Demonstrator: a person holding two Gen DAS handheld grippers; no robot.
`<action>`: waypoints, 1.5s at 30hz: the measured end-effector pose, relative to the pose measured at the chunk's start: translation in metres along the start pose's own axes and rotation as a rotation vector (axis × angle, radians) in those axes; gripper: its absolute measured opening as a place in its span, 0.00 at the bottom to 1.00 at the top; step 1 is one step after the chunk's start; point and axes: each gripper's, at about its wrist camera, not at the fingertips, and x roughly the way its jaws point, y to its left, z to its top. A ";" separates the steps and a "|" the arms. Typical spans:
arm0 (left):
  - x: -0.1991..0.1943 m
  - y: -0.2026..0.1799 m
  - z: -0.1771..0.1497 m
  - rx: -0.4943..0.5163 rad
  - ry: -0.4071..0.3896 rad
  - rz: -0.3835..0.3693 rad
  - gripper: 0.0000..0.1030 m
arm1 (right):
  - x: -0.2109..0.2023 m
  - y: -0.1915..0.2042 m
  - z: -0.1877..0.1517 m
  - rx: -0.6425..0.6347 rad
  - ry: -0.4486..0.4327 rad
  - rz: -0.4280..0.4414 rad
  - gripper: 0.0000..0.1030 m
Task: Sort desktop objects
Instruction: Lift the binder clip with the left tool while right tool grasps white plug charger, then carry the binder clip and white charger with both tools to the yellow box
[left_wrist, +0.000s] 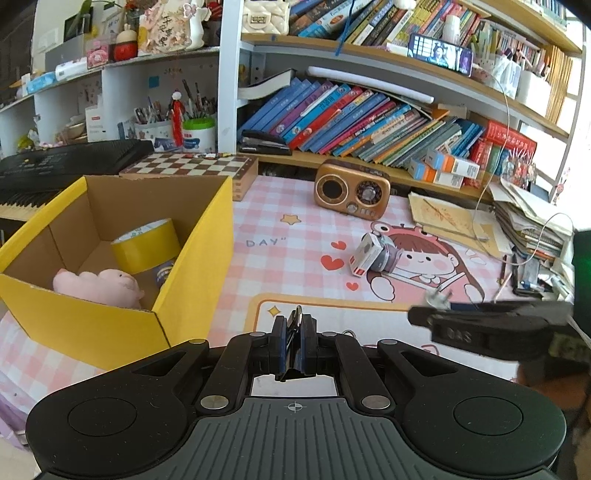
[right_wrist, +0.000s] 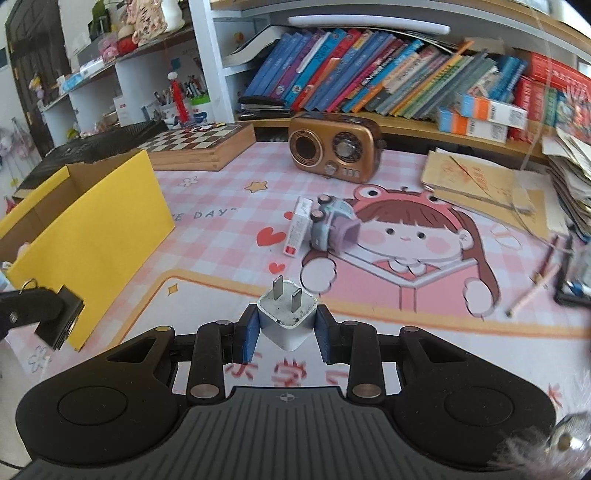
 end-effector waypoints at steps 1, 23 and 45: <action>-0.002 0.000 -0.001 -0.003 -0.003 -0.002 0.05 | -0.005 0.000 -0.003 -0.003 0.000 -0.001 0.29; -0.053 0.031 -0.023 0.014 -0.049 -0.116 0.05 | -0.081 0.059 -0.055 -0.003 -0.014 -0.045 0.29; -0.106 0.097 -0.061 0.059 -0.018 -0.203 0.05 | -0.124 0.145 -0.105 0.075 -0.025 -0.121 0.29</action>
